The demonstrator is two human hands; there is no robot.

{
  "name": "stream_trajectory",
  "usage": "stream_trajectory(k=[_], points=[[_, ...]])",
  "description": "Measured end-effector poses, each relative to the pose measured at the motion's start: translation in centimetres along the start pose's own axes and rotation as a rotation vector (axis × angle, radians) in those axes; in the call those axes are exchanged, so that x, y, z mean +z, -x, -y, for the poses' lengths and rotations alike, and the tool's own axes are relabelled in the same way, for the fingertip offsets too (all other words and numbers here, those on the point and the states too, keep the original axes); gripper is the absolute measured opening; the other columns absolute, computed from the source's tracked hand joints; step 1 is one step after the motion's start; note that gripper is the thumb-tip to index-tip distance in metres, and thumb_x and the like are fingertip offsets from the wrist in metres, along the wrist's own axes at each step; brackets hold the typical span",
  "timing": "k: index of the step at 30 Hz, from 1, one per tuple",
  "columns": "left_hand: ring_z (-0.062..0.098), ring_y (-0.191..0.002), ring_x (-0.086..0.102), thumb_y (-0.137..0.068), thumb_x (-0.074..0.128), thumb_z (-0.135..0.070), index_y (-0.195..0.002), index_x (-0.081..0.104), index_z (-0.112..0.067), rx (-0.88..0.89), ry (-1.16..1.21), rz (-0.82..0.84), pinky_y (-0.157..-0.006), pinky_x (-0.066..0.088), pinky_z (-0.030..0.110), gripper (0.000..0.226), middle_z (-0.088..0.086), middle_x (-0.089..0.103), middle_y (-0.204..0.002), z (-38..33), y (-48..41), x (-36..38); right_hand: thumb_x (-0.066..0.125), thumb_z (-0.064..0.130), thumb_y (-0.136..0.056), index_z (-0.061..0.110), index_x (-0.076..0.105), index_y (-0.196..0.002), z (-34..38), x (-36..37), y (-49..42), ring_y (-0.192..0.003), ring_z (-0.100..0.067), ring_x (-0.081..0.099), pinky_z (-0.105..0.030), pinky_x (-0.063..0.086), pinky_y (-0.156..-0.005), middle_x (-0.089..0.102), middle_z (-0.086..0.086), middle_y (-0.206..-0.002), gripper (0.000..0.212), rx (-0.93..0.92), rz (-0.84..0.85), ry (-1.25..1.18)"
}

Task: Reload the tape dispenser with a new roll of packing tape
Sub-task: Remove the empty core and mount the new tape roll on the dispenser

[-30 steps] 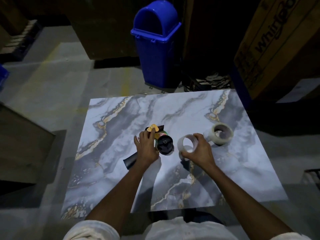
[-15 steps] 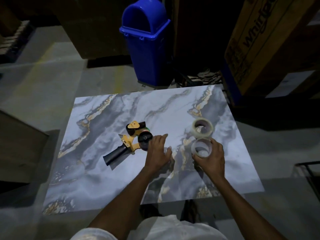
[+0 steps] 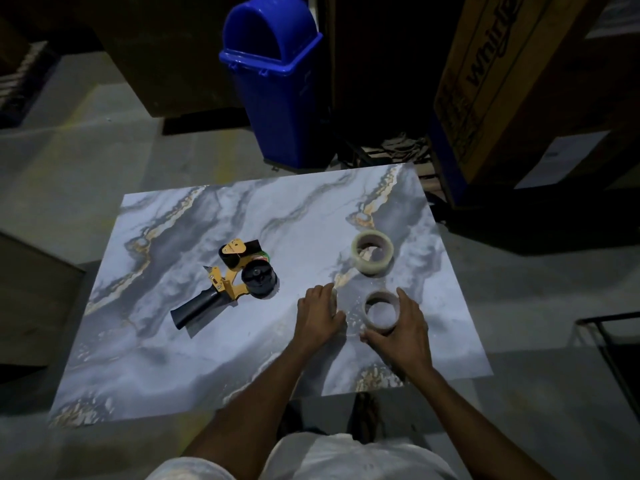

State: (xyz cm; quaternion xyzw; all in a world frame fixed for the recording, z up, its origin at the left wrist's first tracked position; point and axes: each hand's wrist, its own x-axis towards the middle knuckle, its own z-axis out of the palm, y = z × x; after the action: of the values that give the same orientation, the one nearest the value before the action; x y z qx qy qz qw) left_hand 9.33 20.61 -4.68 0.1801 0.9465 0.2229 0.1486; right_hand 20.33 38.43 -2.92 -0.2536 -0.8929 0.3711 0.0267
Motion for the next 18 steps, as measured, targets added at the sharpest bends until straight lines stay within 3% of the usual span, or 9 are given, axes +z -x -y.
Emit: stream_trajectory(k=[3, 7, 10, 15, 18], points=[[0.03, -0.122, 0.05, -0.091, 0.057, -0.04, -0.135, 0.052, -0.019, -0.008, 0.012, -0.058, -0.095, 0.04, 0.043, 0.049, 0.005, 0.057, -0.129, 0.2, 0.1, 0.0, 0.065, 0.076, -0.077, 0.03, 0.029, -0.153, 0.2, -0.6, 0.1, -0.144, -0.02, 0.035, -0.047, 0.037, -0.114, 0.038, 0.002, -0.157, 0.095, -0.001, -0.034, -0.03], [0.028, -0.126, 0.052, -0.096, 0.061, -0.037, -0.141, 0.054, -0.017, -0.095, 0.18, -0.117, -0.099, 0.043, 0.04, 0.05, 0.005, 0.06, -0.136, 0.6, 0.2, -0.4, 0.072, 0.056, -0.083, 0.017, 0.046, -0.144, 1.3, -2.0, -4.1, -0.134, -0.032, 0.044, -0.049, 0.039, -0.106, 0.05, -0.011, -0.144, 0.077, -0.033, -0.06, 0.016], [0.027, -0.128, 0.053, -0.095, 0.063, -0.037, -0.143, 0.052, -0.017, -0.13, 0.207, -0.112, -0.1, 0.046, 0.04, 0.053, 0.005, 0.061, -0.138, 1.0, 0.3, -0.8, 0.072, 0.066, -0.073, 0.017, 0.046, -0.138, 3.3, -2.3, -8.3, -0.125, -0.035, 0.05, -0.049, 0.048, -0.095, 0.054, -0.012, -0.131, 0.084, -0.054, -0.048, 0.055], [0.029, -0.127, 0.055, -0.092, 0.065, -0.04, -0.149, 0.045, -0.02, -0.166, 0.225, -0.042, -0.098, 0.049, 0.044, 0.063, 0.007, 0.062, -0.136, 1.4, 0.0, -1.7, 0.085, 0.062, -0.064, 0.015, 0.017, -0.156, 5.9, -0.9, -12.3, -0.138, -0.041, 0.036, -0.054, 0.04, -0.105, 0.035, -0.019, -0.151, 0.123, 0.051, 0.06, 0.108], [0.03, -0.127, 0.057, -0.092, 0.067, -0.042, -0.151, 0.041, -0.021, -0.145, 0.219, 0.025, -0.099, 0.05, 0.044, 0.068, 0.009, 0.062, -0.138, 1.4, -0.5, -2.5, 0.087, 0.061, -0.061, 0.014, 0.015, -0.156, 6.1, 0.5, -13.1, -0.138, -0.042, 0.037, -0.053, 0.04, -0.105, 0.034, -0.02, -0.152, 0.128, 0.079, 0.058, 0.136]])
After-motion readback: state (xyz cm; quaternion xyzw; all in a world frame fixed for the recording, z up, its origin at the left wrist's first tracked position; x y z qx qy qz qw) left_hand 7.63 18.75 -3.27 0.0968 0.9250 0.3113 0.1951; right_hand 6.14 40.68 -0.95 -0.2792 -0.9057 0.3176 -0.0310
